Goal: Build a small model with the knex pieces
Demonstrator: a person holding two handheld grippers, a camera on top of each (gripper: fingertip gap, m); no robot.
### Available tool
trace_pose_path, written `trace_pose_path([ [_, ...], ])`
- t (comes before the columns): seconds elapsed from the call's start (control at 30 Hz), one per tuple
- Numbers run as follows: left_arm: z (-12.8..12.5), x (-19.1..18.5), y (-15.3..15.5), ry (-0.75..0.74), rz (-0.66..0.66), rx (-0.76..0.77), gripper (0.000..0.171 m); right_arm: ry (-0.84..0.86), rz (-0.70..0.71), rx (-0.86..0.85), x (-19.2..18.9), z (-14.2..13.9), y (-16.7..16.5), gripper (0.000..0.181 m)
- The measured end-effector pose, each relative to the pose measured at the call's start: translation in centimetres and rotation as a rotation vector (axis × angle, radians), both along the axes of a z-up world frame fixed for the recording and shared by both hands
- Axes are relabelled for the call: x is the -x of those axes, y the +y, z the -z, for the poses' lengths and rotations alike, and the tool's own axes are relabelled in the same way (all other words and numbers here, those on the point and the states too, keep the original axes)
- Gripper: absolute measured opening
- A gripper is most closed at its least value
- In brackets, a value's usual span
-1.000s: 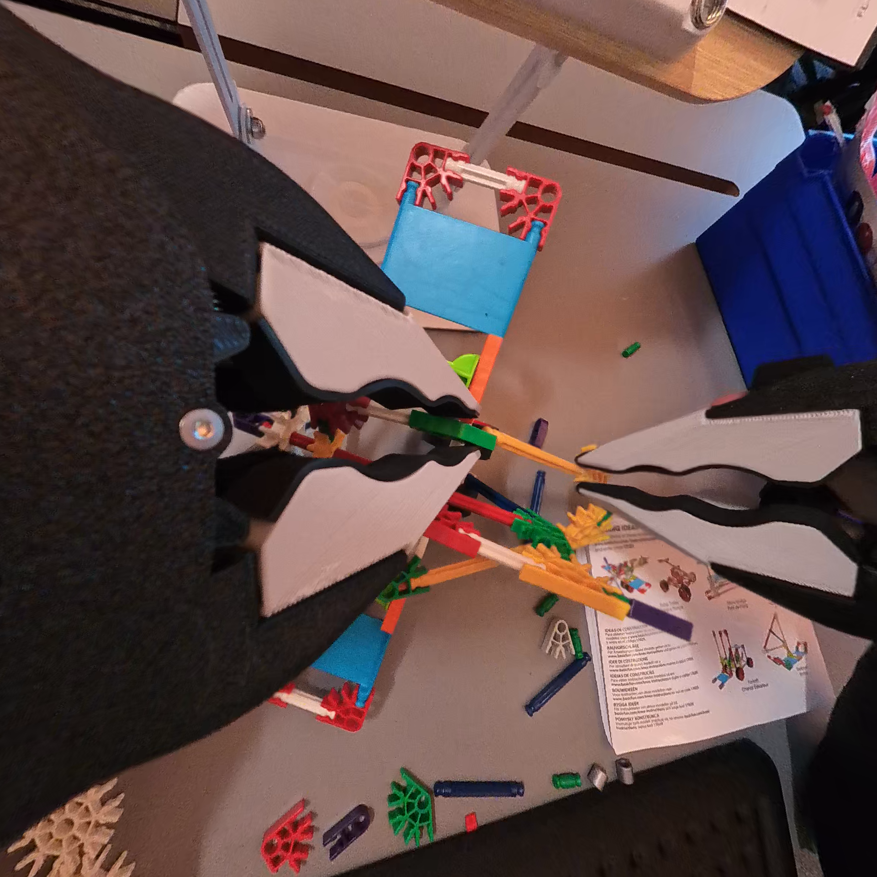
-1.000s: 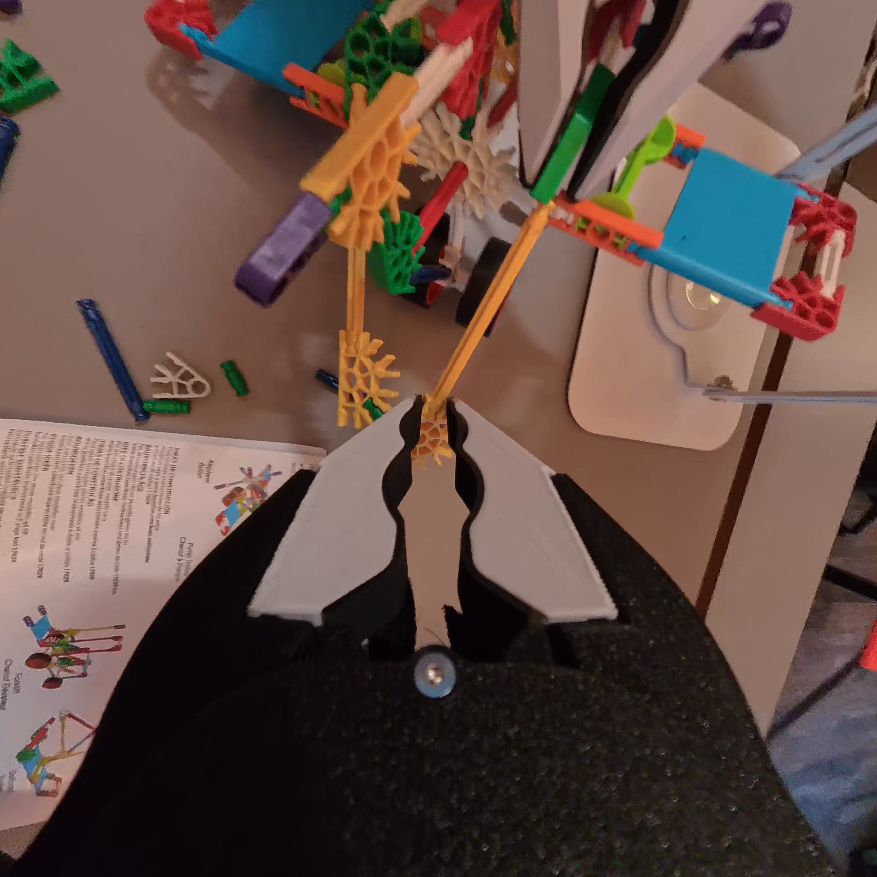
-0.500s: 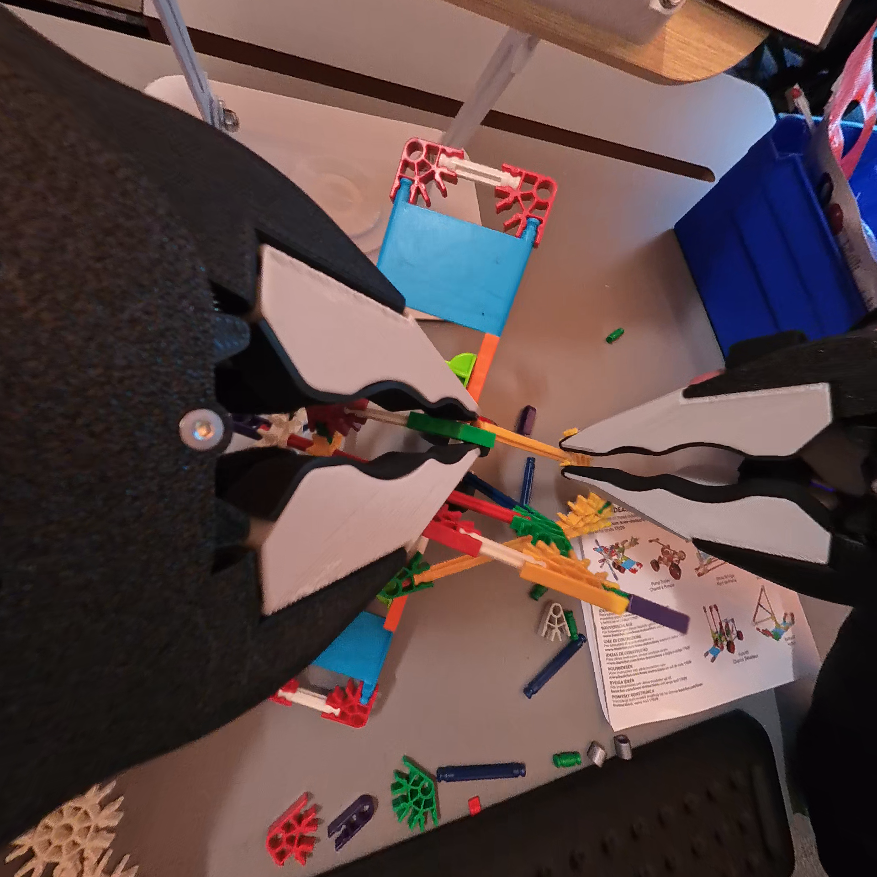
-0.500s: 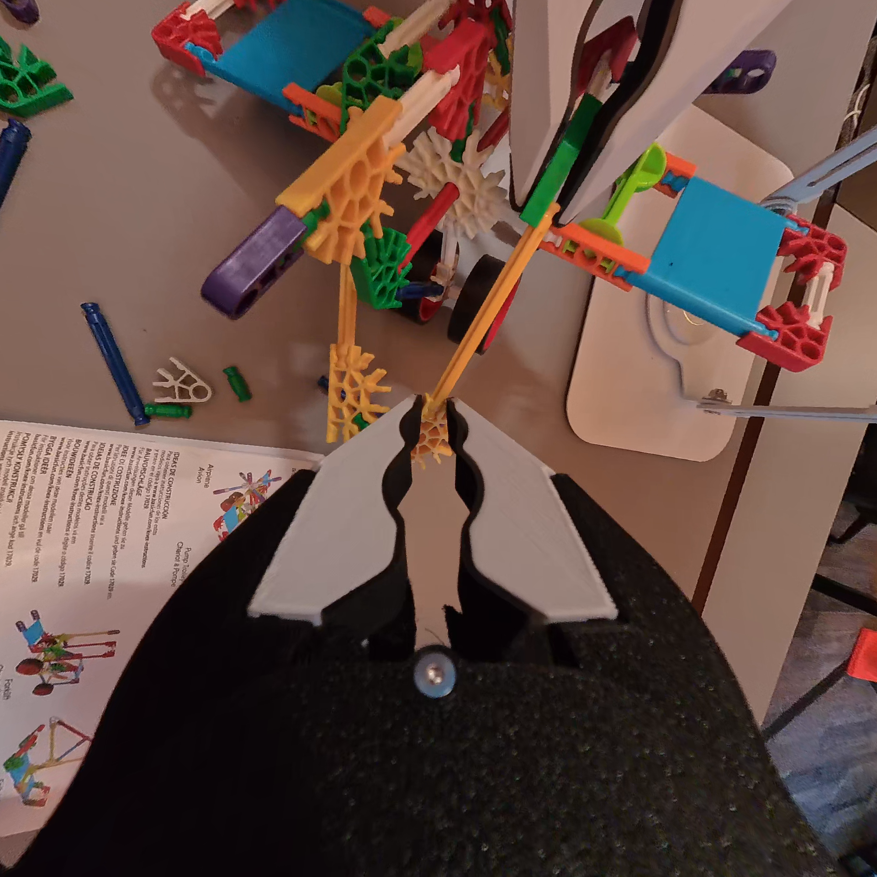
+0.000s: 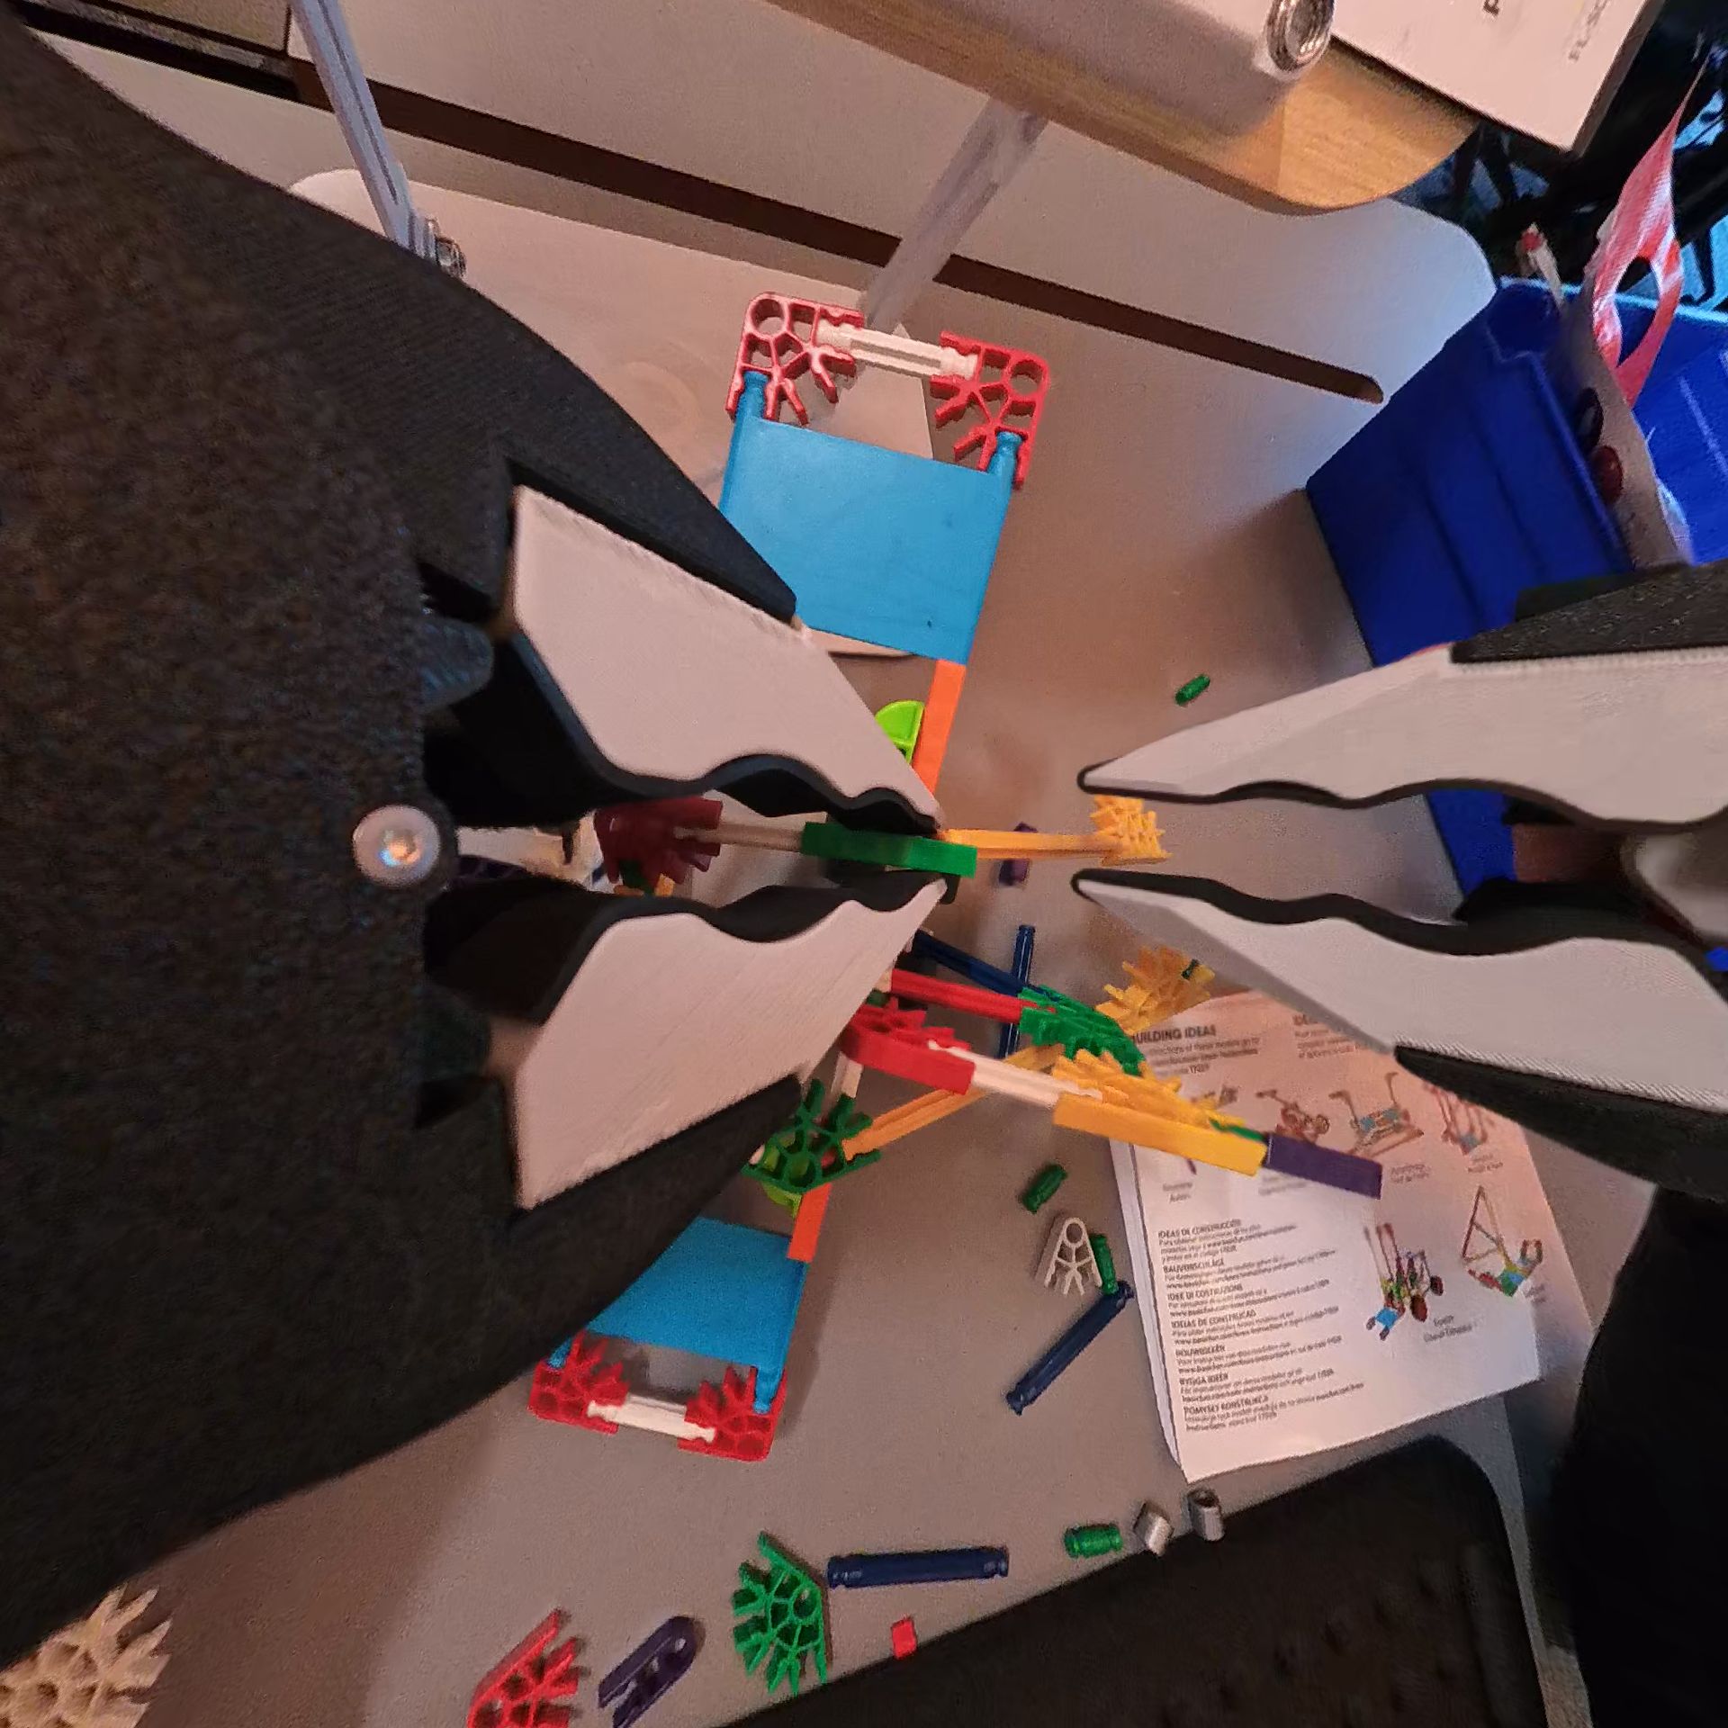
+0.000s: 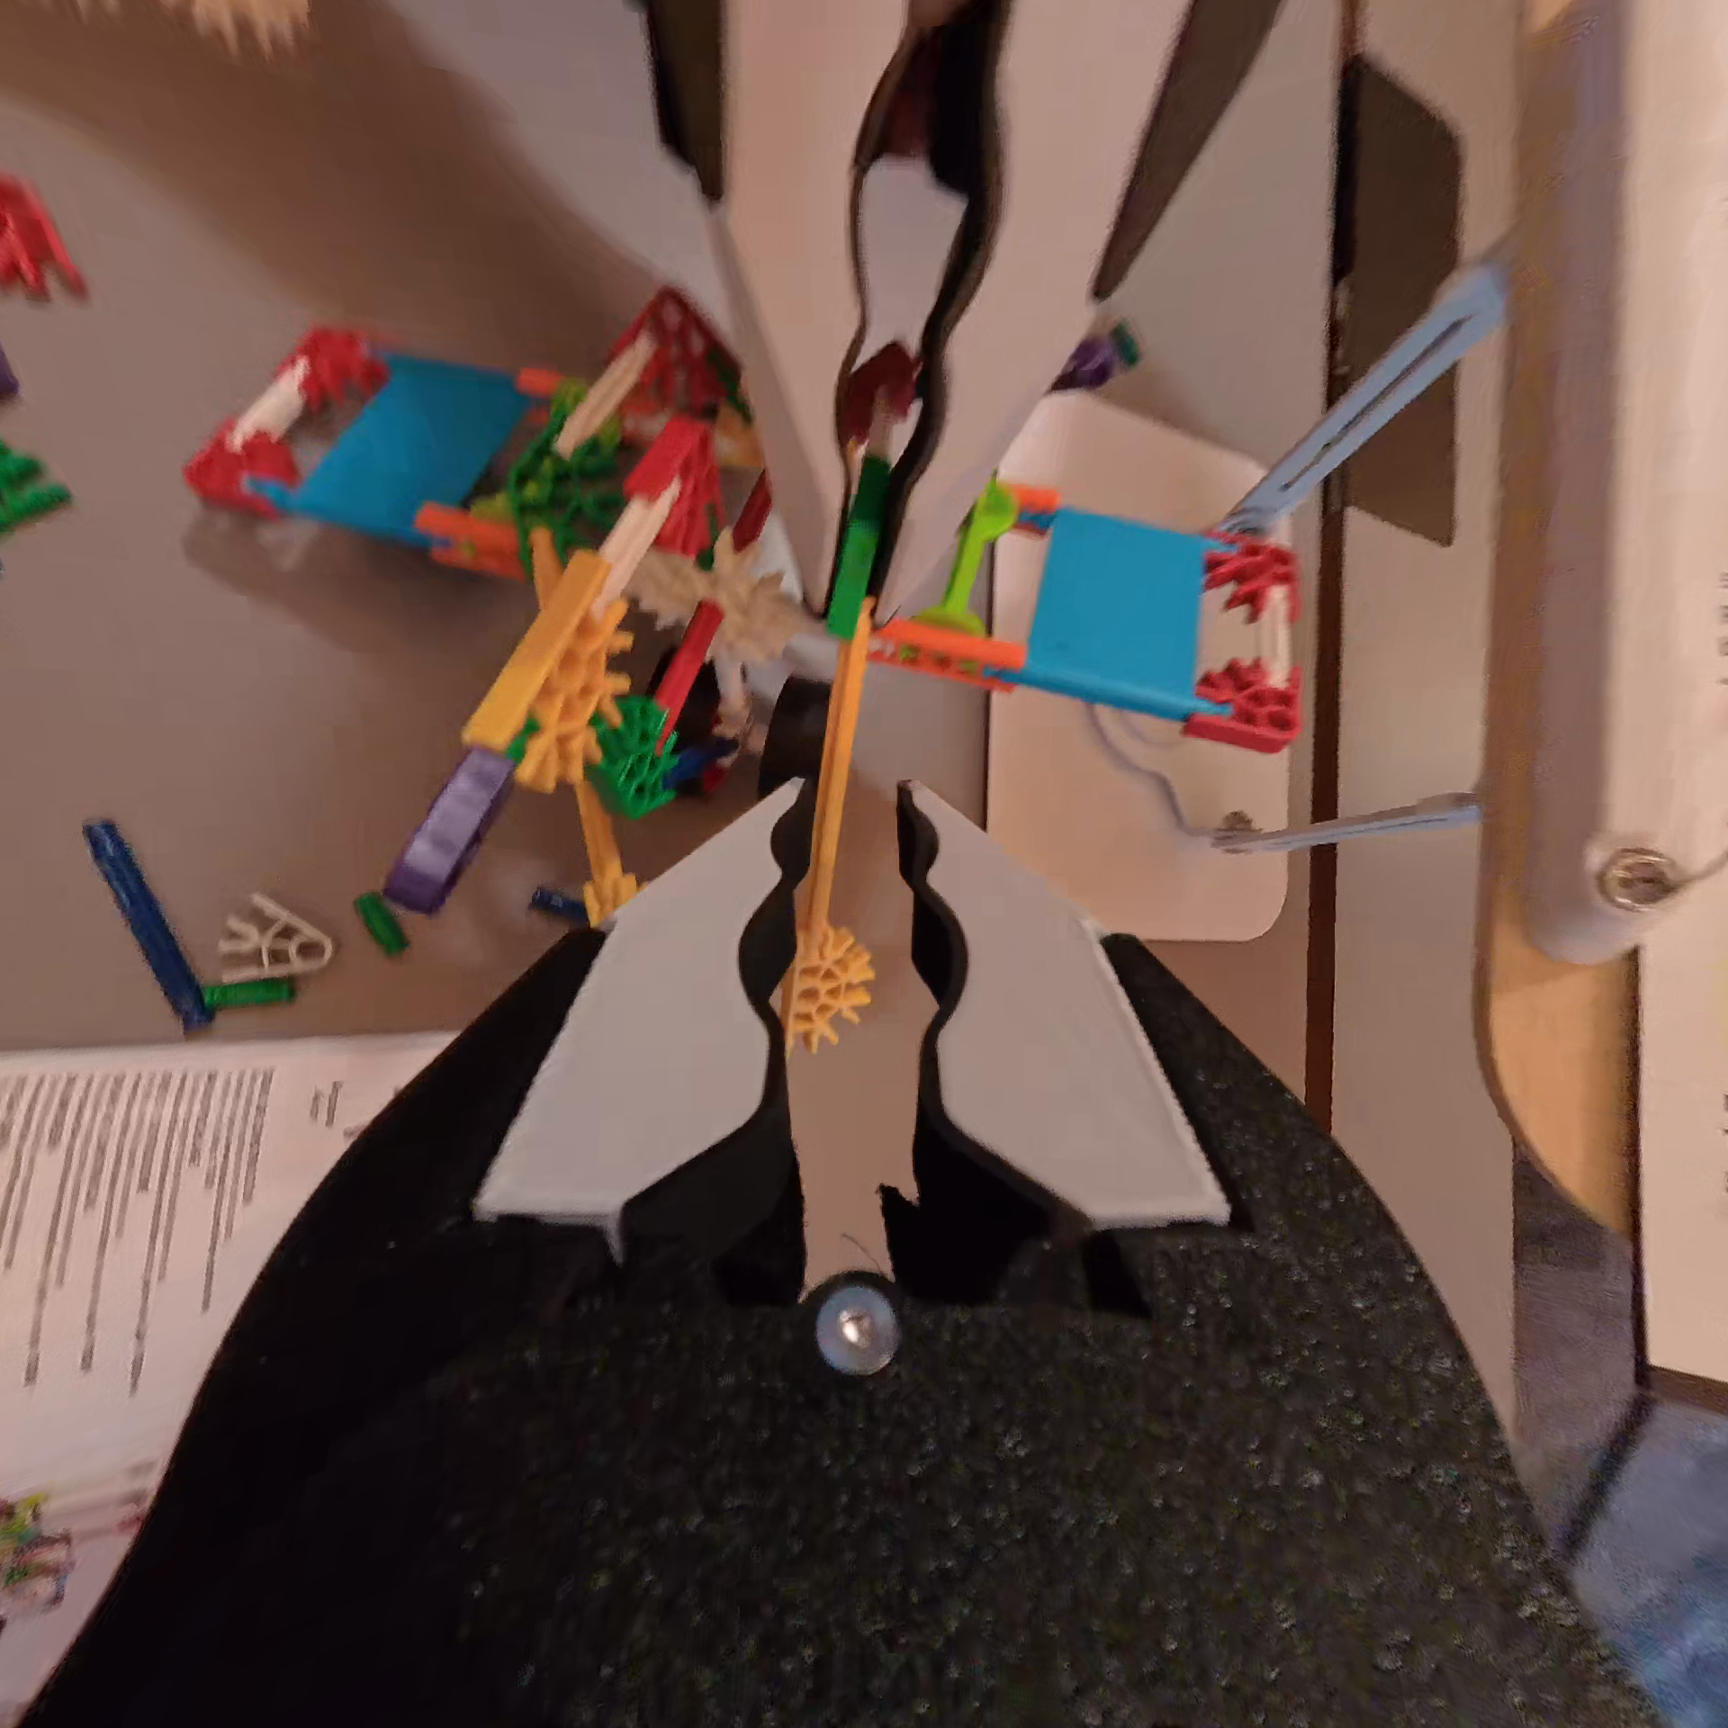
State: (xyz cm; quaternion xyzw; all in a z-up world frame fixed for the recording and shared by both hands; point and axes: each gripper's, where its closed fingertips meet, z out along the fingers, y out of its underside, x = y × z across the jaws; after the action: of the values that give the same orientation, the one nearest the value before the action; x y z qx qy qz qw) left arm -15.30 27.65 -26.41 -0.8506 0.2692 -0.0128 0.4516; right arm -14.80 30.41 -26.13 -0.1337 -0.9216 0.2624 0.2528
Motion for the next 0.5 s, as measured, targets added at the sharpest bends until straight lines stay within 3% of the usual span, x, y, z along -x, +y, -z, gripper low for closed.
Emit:
trace_pose_path([
  [0.2,0.0,0.0,0.2,0.005,-0.011,-0.004,0.005,-0.023,-0.002,0.095,0.9,0.7,-2.6,0.023],
  [0.5,0.0,0.5,0.0,0.067,-0.032,0.003,0.003,0.029,0.009,0.091,1.8,0.6,-3.3,0.007],
])
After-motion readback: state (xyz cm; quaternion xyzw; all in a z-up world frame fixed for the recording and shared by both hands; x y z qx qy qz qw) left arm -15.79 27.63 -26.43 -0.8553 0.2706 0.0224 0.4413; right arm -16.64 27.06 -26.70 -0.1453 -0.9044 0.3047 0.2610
